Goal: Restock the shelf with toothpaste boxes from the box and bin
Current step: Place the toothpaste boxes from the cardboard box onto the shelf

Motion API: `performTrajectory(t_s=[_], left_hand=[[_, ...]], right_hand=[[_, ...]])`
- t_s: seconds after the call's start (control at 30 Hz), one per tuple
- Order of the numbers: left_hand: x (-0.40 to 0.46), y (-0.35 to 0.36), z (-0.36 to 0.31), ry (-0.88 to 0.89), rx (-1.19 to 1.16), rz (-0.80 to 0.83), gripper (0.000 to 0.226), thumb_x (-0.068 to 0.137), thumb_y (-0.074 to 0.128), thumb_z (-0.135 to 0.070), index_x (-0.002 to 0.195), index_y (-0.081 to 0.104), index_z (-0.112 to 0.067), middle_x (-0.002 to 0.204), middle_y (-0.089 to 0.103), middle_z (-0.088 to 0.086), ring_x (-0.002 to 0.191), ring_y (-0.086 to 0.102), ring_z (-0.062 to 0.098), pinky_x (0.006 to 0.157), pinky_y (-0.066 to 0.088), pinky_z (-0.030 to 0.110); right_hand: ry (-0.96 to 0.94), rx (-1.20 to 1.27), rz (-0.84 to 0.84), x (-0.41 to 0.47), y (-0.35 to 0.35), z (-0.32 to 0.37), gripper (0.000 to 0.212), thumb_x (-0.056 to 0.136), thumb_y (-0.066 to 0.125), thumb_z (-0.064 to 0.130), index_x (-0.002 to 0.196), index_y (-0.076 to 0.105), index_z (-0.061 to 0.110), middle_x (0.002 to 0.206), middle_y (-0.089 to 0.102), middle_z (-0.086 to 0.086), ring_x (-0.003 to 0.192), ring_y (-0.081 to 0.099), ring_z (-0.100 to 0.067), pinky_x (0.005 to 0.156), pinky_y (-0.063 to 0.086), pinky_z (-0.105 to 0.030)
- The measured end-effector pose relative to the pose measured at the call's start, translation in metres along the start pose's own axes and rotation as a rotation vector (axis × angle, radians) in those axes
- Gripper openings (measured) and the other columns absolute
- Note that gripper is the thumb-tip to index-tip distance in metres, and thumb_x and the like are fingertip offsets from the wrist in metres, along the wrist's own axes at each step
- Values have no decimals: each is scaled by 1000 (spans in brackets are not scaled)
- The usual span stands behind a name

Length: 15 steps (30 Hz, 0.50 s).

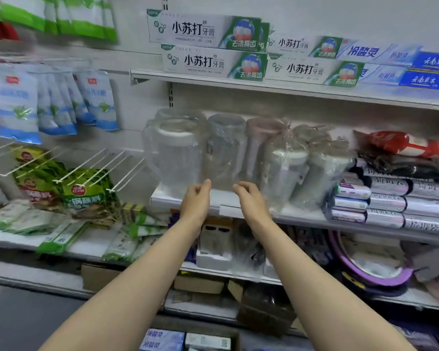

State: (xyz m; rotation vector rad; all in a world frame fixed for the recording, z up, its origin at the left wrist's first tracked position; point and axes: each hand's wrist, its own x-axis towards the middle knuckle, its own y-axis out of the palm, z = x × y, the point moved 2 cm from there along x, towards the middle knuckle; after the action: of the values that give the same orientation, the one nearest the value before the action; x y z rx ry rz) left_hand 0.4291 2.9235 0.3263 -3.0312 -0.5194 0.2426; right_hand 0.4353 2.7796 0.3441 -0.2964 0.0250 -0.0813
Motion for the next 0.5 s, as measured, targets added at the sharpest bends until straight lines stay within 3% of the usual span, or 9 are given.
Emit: performTrajectory(t_s=[0.2, 0.33, 0.5], left_hand=[[-4, -25, 50, -119, -9, 40, 50, 67, 46, -74, 93, 56, -32, 110, 63, -2, 108, 59, 24, 102, 47, 51], [-4, -32, 80, -141, -7, 18, 20, 93, 52, -51, 88, 57, -32, 101, 62, -3, 106, 58, 25, 101, 48, 50], [2, -30, 142, -278, 44, -23, 22, 90, 54, -51, 97, 57, -30, 100, 59, -7, 105, 59, 23, 100, 49, 49]], right_hand=[[101, -34, 34, -24, 34, -38, 45, 101, 52, 40, 139, 51, 17, 139, 53, 1, 112, 47, -11, 89, 34, -27], [145, -67, 37, -27, 48, -66, 41, 100, 53, 41, 135, 54, 19, 132, 56, 2, 110, 49, -12, 90, 35, -28], [225, -138, 89, -26, 64, -123, 42, 101, 53, 42, 136, 53, 19, 126, 55, 4, 109, 46, -9, 91, 34, -26]])
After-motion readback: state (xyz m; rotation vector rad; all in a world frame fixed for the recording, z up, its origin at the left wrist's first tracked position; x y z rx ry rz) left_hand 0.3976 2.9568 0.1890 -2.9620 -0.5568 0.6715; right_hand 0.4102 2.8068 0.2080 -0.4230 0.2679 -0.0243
